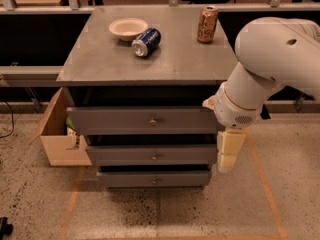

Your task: Open top drawer

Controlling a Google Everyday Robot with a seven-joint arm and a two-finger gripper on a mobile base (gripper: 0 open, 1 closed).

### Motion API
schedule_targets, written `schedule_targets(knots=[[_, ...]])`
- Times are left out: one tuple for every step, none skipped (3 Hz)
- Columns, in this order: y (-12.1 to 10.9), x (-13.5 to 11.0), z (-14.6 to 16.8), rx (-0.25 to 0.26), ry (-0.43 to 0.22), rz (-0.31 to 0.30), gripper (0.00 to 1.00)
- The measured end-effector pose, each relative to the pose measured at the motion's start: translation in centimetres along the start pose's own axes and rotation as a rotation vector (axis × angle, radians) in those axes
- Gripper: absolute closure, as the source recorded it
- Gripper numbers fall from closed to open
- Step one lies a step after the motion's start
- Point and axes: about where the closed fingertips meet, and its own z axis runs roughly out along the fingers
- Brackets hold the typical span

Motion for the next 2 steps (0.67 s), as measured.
schedule_targets(knots=[[-0.9, 0.9, 1.7, 0.036, -0.027, 0.074, 0.00], [-2.7, 2.4, 5.3, 0.075, -0.039, 0.166, 0.00]])
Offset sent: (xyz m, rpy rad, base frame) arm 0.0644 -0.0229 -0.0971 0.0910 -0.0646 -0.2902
